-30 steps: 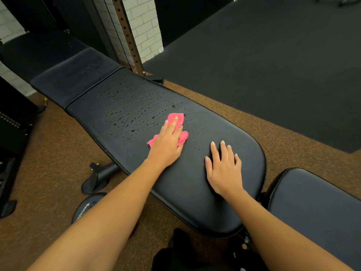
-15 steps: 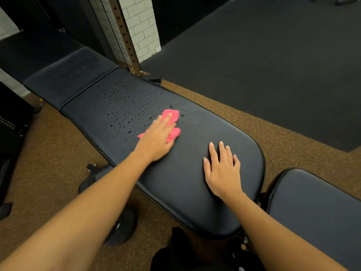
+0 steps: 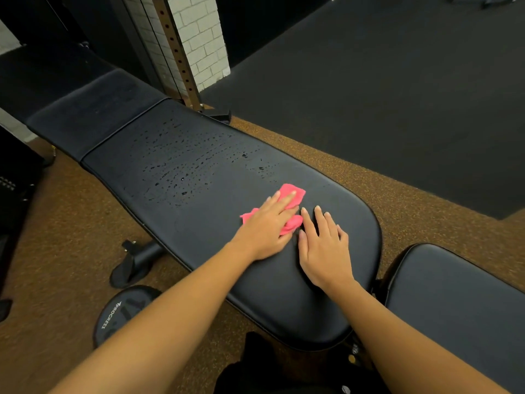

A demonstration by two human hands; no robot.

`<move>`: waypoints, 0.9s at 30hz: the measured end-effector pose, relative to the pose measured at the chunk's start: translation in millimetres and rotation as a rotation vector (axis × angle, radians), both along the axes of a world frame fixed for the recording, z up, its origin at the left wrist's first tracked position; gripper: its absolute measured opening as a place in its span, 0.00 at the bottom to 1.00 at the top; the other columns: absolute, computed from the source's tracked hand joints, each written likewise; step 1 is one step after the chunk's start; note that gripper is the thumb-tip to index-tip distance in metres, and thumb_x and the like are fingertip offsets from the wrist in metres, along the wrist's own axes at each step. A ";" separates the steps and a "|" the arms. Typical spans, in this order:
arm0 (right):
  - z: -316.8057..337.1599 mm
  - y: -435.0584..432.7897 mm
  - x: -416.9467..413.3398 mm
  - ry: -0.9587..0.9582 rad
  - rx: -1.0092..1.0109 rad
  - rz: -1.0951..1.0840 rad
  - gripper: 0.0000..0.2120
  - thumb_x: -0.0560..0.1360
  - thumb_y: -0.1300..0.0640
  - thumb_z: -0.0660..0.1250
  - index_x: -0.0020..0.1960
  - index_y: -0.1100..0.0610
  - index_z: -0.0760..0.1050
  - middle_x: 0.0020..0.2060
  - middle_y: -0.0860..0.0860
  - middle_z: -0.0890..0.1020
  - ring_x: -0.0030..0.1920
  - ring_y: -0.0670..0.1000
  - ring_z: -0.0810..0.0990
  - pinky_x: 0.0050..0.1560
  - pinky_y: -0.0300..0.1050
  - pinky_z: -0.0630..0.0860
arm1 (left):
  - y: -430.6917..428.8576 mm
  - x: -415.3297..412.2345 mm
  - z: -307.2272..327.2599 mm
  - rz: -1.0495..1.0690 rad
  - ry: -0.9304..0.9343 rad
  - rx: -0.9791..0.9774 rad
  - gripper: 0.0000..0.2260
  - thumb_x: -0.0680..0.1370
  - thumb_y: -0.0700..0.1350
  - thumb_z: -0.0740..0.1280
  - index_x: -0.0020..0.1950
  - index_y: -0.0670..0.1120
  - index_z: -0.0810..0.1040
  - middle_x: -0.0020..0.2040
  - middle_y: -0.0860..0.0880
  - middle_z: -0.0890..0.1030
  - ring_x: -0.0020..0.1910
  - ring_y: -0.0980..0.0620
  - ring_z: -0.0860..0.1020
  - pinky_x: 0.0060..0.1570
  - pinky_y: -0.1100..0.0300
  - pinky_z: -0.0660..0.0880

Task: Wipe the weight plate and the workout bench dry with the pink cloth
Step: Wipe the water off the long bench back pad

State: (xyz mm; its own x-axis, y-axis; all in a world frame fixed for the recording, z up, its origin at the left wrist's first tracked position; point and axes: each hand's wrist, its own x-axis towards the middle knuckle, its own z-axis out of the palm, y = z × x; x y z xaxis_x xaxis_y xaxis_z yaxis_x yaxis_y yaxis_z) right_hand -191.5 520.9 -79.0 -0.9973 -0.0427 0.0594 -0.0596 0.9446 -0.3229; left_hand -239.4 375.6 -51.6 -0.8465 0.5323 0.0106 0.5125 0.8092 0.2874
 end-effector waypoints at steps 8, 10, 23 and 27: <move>-4.5 6.7 -0.9 0.021 0.021 0.033 0.26 0.78 0.48 0.46 0.73 0.54 0.64 0.70 0.57 0.69 0.69 0.59 0.67 0.64 0.56 0.67 | -15.9 -43.7 21.0 0.301 0.060 -0.081 0.23 0.81 0.49 0.55 0.75 0.43 0.59 0.78 0.46 0.50 0.75 0.41 0.49 0.72 0.47 0.48; -6.7 10.9 -0.8 0.040 -0.012 0.030 0.26 0.78 0.46 0.46 0.74 0.53 0.61 0.72 0.56 0.66 0.71 0.59 0.64 0.66 0.55 0.63 | -10.6 -35.9 18.6 0.299 0.063 -0.049 0.23 0.81 0.48 0.56 0.74 0.42 0.60 0.77 0.45 0.51 0.75 0.40 0.48 0.72 0.47 0.49; -22.5 34.5 -4.0 0.032 -0.064 -0.129 0.32 0.77 0.41 0.39 0.76 0.54 0.54 0.76 0.53 0.56 0.76 0.54 0.50 0.74 0.53 0.45 | 6.3 -32.1 6.6 0.116 0.070 -0.129 0.23 0.81 0.49 0.56 0.75 0.44 0.60 0.78 0.47 0.51 0.76 0.42 0.48 0.73 0.50 0.49; -23.9 35.4 -4.1 0.040 -0.064 -0.128 0.31 0.77 0.41 0.40 0.76 0.54 0.55 0.76 0.52 0.57 0.76 0.54 0.51 0.74 0.53 0.45 | 8.2 -62.0 13.3 0.202 0.076 -0.135 0.22 0.81 0.49 0.55 0.74 0.43 0.60 0.77 0.45 0.50 0.75 0.40 0.49 0.72 0.47 0.48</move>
State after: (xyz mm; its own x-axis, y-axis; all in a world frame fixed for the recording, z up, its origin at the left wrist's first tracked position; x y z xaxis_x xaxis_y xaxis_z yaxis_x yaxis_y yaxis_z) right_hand -195.6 556.3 -102.9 -0.9911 0.0902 0.0982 0.0461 0.9229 -0.3823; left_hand -301.5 383.8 -38.3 -0.9355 0.3530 0.0184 0.3521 0.9259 0.1368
